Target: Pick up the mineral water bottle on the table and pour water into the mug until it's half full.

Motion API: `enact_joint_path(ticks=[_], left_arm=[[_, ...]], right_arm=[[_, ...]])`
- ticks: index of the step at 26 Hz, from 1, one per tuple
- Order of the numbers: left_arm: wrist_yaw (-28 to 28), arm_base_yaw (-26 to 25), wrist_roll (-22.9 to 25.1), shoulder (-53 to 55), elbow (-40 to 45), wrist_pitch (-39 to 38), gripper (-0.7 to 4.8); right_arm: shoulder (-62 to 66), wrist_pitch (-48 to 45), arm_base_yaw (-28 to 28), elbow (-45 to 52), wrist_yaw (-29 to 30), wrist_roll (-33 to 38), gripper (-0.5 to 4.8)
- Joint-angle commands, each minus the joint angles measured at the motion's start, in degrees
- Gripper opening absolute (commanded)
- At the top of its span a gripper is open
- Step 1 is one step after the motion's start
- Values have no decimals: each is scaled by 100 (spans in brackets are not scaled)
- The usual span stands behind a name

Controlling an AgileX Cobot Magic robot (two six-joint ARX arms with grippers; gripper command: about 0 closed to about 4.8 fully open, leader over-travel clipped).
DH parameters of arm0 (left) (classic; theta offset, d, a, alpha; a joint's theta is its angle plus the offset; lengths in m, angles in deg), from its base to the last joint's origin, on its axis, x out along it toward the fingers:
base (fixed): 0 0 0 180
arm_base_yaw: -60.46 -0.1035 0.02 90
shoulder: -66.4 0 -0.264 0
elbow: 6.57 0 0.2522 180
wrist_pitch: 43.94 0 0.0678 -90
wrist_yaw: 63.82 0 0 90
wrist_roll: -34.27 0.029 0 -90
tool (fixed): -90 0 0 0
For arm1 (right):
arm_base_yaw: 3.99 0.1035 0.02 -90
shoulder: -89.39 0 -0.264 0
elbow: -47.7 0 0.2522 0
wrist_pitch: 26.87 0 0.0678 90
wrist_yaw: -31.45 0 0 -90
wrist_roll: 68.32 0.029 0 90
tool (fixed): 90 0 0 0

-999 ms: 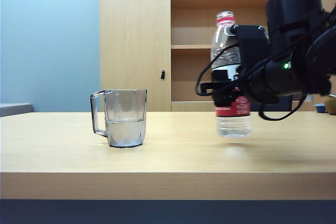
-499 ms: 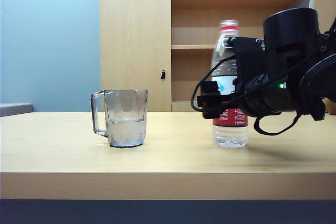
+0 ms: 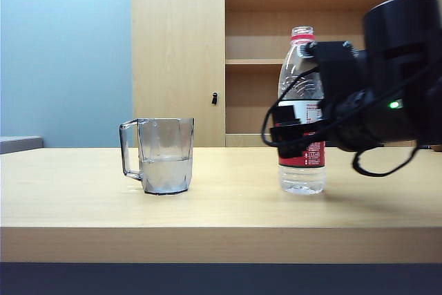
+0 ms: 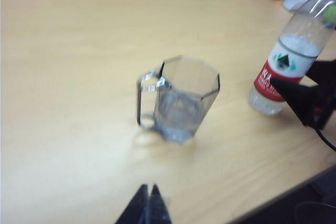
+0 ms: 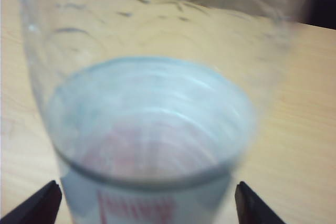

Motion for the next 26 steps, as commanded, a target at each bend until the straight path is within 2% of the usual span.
enact_joint_path(ticks=[1,12,13,16,18,19,23,26], left_arm=[[-140,2,245,-7,-22,533,-5],[-120,4,319,-310,-15,684,14],[-120,7,315,-361,-15,682,30],[-120,4,210,-540,-9,654,30],[-120,4,212,-647,4,647,30],[-120,4,205,-800,22,579,30],[-39,4,168,-1128,22,326,30],[369,4,170,-1440,22,109,30]], right_arm=[[-308,-96,9,315,-72,-83,479],[-2094,-96,15,1794,-109,-77,475],[-2328,-90,15,1902,-107,-77,412],[-2911,-66,15,2111,-103,-77,199],[-3209,9,15,2162,-107,-77,79],[-3515,199,15,2168,-28,-68,-4],[-3947,459,15,2168,282,328,-5],[-4225,479,81,2168,343,369,-5]])
